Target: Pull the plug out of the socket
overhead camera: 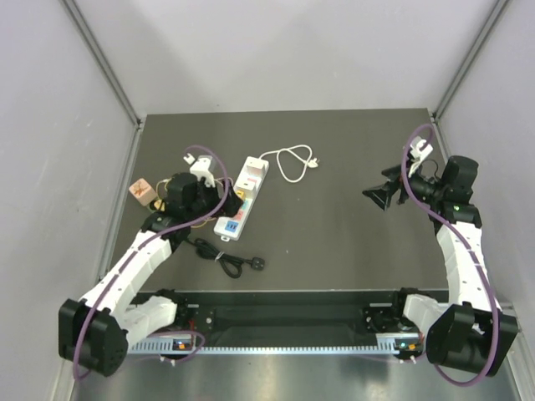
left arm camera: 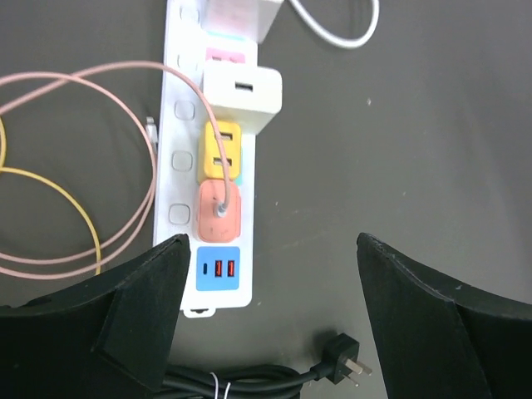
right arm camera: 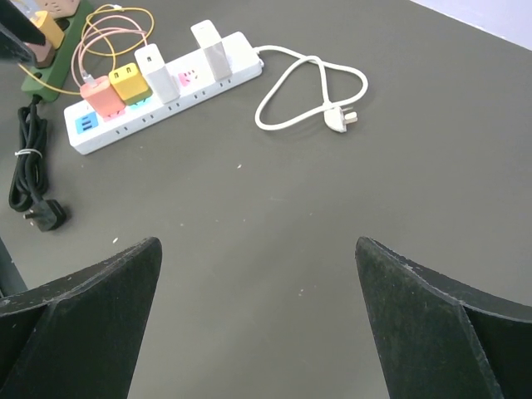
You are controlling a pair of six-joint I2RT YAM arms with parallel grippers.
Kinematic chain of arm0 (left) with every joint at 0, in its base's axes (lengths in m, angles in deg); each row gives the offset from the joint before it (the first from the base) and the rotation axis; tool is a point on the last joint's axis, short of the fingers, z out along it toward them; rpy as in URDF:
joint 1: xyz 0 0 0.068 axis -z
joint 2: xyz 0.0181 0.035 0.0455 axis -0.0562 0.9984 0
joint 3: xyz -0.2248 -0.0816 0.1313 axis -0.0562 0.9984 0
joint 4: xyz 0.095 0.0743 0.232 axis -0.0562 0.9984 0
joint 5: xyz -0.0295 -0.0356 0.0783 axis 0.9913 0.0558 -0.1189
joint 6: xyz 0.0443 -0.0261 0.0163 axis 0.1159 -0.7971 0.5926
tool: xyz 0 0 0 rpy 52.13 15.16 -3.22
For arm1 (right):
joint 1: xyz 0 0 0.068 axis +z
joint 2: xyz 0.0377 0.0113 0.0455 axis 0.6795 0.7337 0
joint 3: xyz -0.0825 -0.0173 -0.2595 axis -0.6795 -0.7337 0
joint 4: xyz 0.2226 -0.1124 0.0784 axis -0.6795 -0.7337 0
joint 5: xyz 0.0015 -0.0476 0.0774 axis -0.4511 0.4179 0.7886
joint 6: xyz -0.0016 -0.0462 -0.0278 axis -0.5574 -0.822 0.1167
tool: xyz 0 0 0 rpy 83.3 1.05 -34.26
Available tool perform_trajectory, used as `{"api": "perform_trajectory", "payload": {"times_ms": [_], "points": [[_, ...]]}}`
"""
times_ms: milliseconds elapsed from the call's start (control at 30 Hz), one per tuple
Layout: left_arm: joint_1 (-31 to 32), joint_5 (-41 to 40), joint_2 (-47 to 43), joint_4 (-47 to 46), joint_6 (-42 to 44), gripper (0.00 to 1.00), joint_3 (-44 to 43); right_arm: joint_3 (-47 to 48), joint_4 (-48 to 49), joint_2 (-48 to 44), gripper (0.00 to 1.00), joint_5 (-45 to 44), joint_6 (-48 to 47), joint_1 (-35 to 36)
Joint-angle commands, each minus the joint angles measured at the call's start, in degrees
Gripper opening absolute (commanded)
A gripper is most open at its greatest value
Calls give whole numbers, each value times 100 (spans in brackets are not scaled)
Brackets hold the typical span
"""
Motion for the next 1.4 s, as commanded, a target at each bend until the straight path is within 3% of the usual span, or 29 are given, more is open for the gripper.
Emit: {"api": "perform_trajectory", "payload": {"times_ms": [0, 400, 933, 1367], "points": [[449, -921, 178, 312, 126, 86, -267, 134, -33, -104, 100, 168, -277, 16], [1135, -2275, 468, 559, -261, 79, -20, 143, -86, -87, 100, 194, -339, 25], [1197, -2522, 1348, 85, -226, 78, -30, 178, -200, 54, 100, 212, -427, -1], [1188, -2724, 2226, -109, -15, 57, -451, 204, -297, 106, 100, 256, -523, -1]]}}
